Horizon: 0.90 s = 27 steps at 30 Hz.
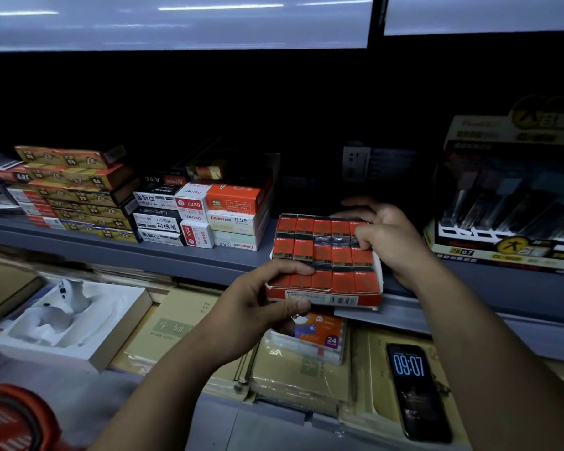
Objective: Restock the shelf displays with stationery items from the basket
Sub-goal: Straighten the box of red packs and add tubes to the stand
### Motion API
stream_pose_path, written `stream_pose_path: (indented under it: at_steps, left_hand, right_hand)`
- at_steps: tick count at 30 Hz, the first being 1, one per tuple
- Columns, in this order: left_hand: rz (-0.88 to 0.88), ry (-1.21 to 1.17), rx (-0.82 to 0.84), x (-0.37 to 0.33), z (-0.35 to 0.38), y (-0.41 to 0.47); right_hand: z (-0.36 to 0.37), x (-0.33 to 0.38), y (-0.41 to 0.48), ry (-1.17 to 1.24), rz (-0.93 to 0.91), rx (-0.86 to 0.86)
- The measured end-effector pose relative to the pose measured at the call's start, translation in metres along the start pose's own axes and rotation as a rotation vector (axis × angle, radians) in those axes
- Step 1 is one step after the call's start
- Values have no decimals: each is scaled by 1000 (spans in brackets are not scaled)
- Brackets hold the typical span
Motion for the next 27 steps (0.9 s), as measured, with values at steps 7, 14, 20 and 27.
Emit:
stream_pose_path:
  at_steps: [7,14,20,27]
  left_hand:
    - [-3,7,-3,3,0,0]
    - [-27,126,11,2,-2,-1]
    - [-60,266,23,-1,-7,-14]
    - [-60,300,-29,-2,-8,-25]
  right_hand:
    - [2,2,-3,-23,-11,-3]
    - [9,7,-8,-136,6,-21]
    - [12,4,-28,-188,12,-73]
    - [25,2,-64,-815,-399,-238]
Point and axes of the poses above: each hand's wrist, its own y-axis towards the middle knuckle, its own z-axis out of the palm, x = y × z, the point moved 1 cm from there along y, towards the middle knuckle, and after that the axes turned 13 degrees about x, right-handed, at the moved point
